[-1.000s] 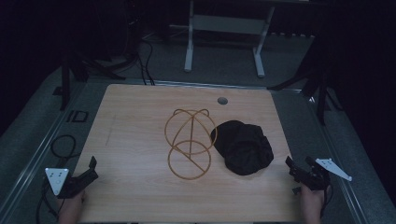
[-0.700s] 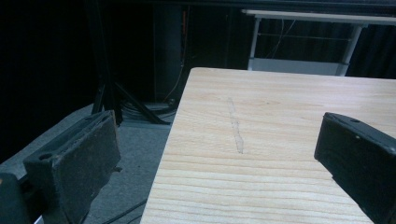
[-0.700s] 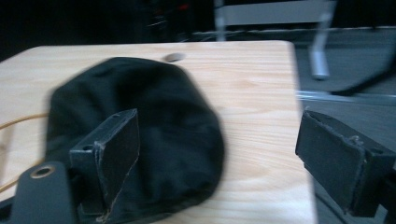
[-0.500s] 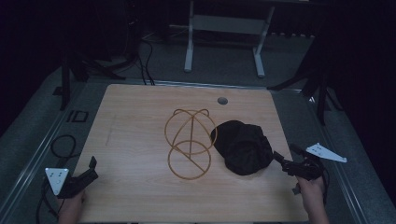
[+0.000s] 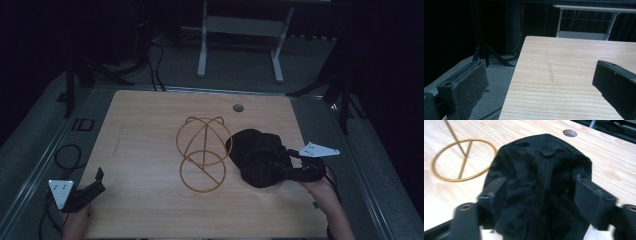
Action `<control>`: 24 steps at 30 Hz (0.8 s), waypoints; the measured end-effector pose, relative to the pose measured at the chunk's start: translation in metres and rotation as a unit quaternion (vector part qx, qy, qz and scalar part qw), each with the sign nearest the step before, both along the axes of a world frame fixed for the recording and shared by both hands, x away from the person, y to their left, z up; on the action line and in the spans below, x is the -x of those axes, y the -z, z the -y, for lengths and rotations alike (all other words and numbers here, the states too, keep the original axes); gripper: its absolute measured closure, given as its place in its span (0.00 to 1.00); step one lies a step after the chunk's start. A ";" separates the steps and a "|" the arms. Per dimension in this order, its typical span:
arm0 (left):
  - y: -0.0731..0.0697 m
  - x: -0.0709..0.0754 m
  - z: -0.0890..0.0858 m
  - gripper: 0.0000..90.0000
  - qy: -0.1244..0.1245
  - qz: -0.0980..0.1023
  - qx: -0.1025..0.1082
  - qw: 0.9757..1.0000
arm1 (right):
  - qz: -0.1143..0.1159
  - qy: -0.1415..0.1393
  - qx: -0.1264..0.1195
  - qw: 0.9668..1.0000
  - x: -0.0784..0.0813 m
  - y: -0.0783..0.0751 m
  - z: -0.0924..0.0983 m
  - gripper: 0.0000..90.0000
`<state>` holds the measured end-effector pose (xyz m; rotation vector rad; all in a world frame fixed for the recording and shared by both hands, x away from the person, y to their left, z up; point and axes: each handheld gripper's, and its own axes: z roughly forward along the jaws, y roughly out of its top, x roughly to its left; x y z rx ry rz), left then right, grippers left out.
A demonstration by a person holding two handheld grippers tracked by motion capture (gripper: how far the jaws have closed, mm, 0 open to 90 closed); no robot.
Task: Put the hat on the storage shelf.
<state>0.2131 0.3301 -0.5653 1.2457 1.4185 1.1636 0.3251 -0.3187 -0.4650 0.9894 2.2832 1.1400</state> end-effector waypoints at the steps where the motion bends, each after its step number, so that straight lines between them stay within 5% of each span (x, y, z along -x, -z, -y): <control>1: 0.000 0.000 0.000 0.01 0.000 0.000 0.000 1.000 | -0.002 0.000 0.002 1.000 -0.003 0.000 -0.001 0.36; 7: 0.000 0.000 0.000 0.01 0.002 0.000 -0.001 1.000 | -0.020 0.006 0.024 0.999 -0.021 0.009 -0.011 0.47; 16: 0.000 0.000 0.000 0.01 0.003 -0.001 -0.002 1.000 | -0.058 0.009 0.043 0.997 -0.032 0.026 -0.017 0.77; 24: 0.000 0.000 0.000 0.01 0.003 -0.001 -0.002 1.000 | -0.073 0.014 0.073 0.995 -0.037 0.020 -0.022 0.95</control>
